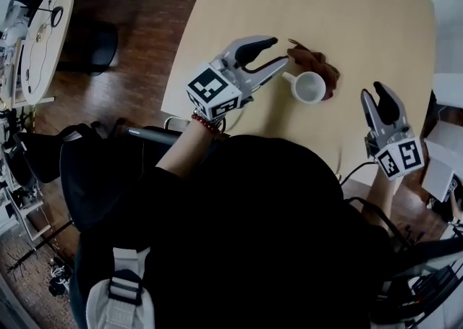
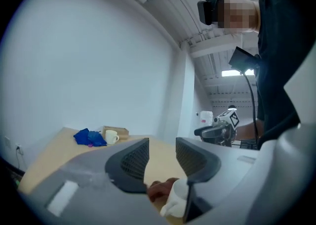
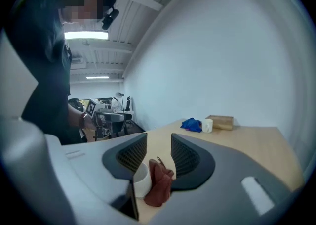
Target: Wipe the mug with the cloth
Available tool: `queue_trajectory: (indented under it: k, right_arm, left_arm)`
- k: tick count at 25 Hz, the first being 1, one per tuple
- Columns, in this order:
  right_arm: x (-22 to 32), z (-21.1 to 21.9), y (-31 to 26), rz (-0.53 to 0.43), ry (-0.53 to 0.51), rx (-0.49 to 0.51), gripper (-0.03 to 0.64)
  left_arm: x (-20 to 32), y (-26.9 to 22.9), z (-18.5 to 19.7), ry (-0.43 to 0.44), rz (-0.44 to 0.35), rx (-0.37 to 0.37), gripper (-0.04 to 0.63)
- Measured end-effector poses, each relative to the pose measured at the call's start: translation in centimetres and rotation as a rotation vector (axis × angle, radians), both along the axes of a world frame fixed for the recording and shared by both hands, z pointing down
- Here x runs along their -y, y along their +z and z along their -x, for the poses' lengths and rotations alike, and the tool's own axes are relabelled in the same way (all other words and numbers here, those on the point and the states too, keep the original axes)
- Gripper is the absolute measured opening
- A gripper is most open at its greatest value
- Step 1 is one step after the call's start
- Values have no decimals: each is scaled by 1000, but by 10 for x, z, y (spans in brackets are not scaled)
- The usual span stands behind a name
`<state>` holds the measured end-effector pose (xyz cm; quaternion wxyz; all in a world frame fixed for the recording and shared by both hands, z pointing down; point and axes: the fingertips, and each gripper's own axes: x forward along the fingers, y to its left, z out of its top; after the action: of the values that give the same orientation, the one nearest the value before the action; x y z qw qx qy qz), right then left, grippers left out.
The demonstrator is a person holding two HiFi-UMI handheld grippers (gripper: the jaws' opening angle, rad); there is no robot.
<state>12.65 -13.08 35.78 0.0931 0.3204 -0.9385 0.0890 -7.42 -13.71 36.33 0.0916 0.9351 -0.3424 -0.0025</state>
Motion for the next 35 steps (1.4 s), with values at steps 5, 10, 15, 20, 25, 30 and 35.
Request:
queue_trajectory:
  k: [5, 10, 15, 20, 25, 30, 35]
  right_arm:
    - [-36, 14, -8, -47, 19, 13, 150]
    - [-49, 21, -12, -70, 44, 29, 143]
    - [-60, 24, -16, -97, 78, 42, 137]
    - [-62, 24, -20, -109, 90, 51, 135]
    - [-67, 27, -30, -127, 127, 58, 133]
    - [-65, 37, -34, -153, 148, 61, 133]
    - [-57, 18, -32, -140, 213, 47, 99]
  left_arm:
    - [-19, -8, -10, -25, -11, 7, 179]
    - [-28, -17, -12, -34, -50, 48, 158]
    - [-37, -22, -20, -28, -79, 72, 138]
    - [-39, -29, -26, -13, -93, 54, 138]
    - [-45, -41, -25, 7, -105, 31, 139]
    - [-51, -48, -14, -10, -106, 16, 143]
    - [-47, -48, -21, -11, -111, 14, 143]
